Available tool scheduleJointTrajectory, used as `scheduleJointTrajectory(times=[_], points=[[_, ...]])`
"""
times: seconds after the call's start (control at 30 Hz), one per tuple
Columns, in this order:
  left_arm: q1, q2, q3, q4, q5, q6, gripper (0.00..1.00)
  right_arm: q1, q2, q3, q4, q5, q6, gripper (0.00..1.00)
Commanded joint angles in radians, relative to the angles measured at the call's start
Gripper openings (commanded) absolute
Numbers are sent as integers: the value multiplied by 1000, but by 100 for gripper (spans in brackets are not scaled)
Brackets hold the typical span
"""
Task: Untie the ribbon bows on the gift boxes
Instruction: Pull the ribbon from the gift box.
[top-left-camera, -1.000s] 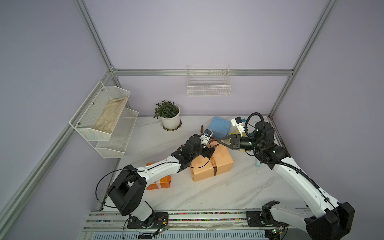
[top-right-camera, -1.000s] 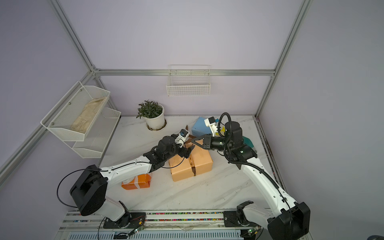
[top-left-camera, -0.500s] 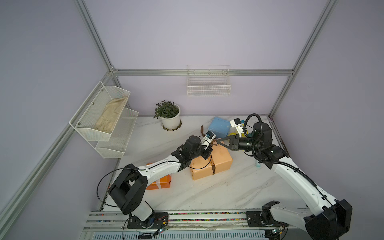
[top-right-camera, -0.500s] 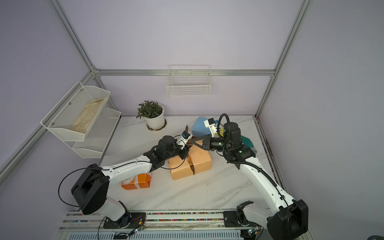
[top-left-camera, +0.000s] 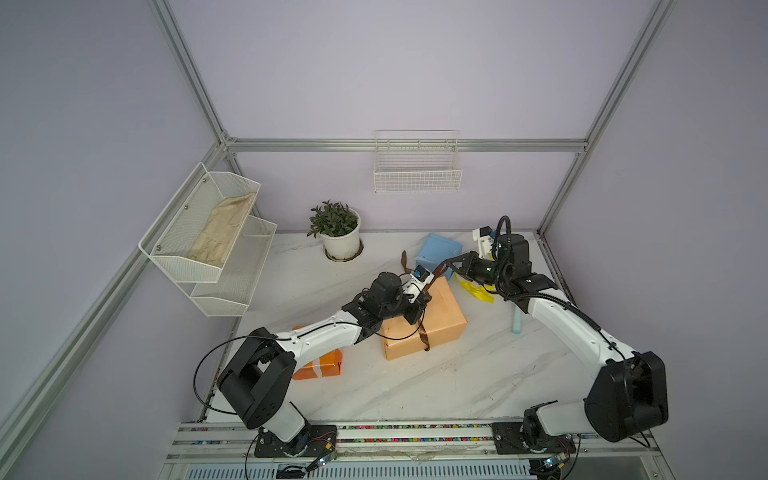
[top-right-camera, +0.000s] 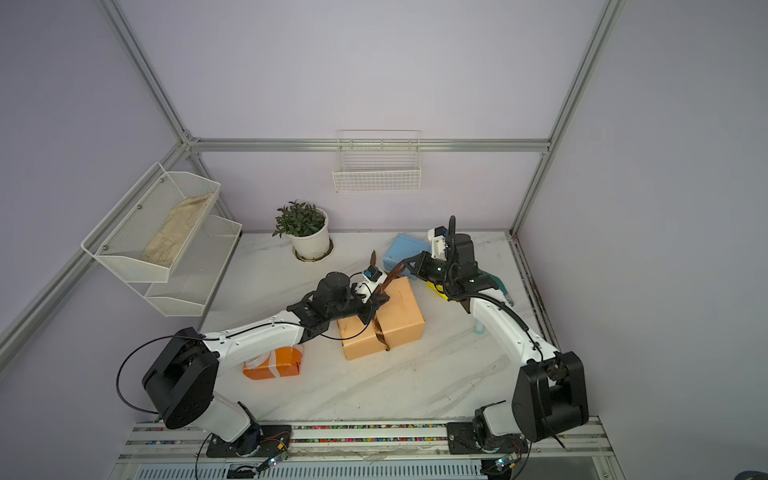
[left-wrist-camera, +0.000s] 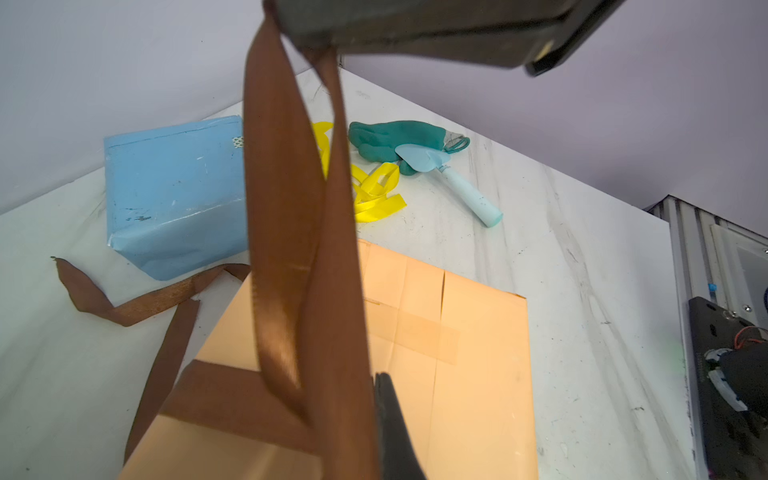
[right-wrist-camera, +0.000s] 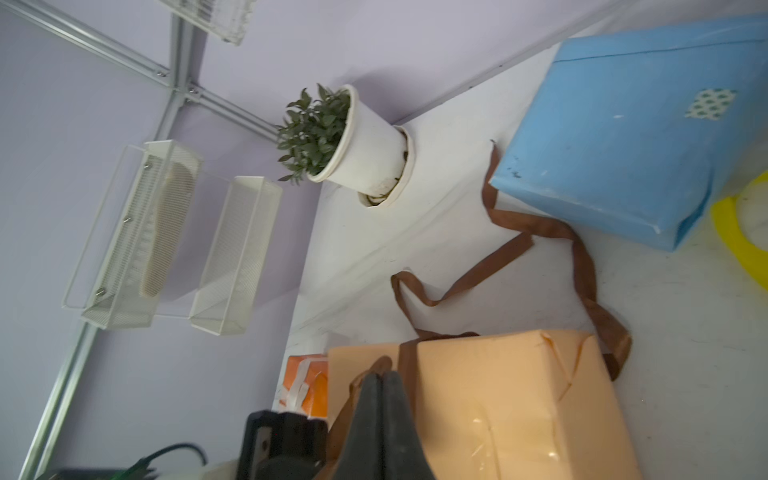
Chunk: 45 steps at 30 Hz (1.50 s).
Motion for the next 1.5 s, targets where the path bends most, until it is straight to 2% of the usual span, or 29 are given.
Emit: scheduleJointTrajectory(times=[0.0, 0.03, 0.1, 0.13, 0.17, 0.2, 0.23, 0.47, 0.6, 0.67, 0.83, 0.93, 1.2, 1.47], points=[[9, -33, -26, 17, 50, -39, 1, -11, 66, 27, 16, 93, -51, 0], [11, -31, -25, 19, 50, -47, 6, -14, 86, 36, 3, 99, -55, 0], [16, -22, -20, 20, 58, -58, 7, -18, 104, 36, -23, 89, -76, 3], [21, -19, -16, 20, 65, -61, 9, -18, 104, 29, -37, 80, -83, 21], [26, -13, -11, 19, 78, -62, 8, -18, 100, 23, -56, 67, -94, 50], [29, -12, -7, 18, 89, -65, 1, -18, 91, 19, -73, 52, -110, 90], [35, -10, -2, 18, 98, -75, 0, -18, 72, 7, -87, 47, -122, 97], [55, 21, 26, 47, 189, -153, 0, -18, -96, -108, -120, 111, -162, 97], [59, 47, 47, 80, 281, -279, 0, -18, -71, -153, -120, 25, -245, 96], [60, 43, 37, 132, 309, -339, 0, -18, -29, -170, -115, -38, -266, 89], [63, 8, 41, 153, 298, -396, 0, -18, -10, -234, -106, -57, -304, 88], [79, 24, 62, 161, 312, -440, 0, -18, -19, -266, -76, -89, -301, 88], [102, 46, 150, 263, 404, -606, 0, -18, -40, -288, -46, -57, -263, 89], [112, -1, 250, 203, 417, -618, 0, -19, -94, -271, -49, -33, -221, 91]])
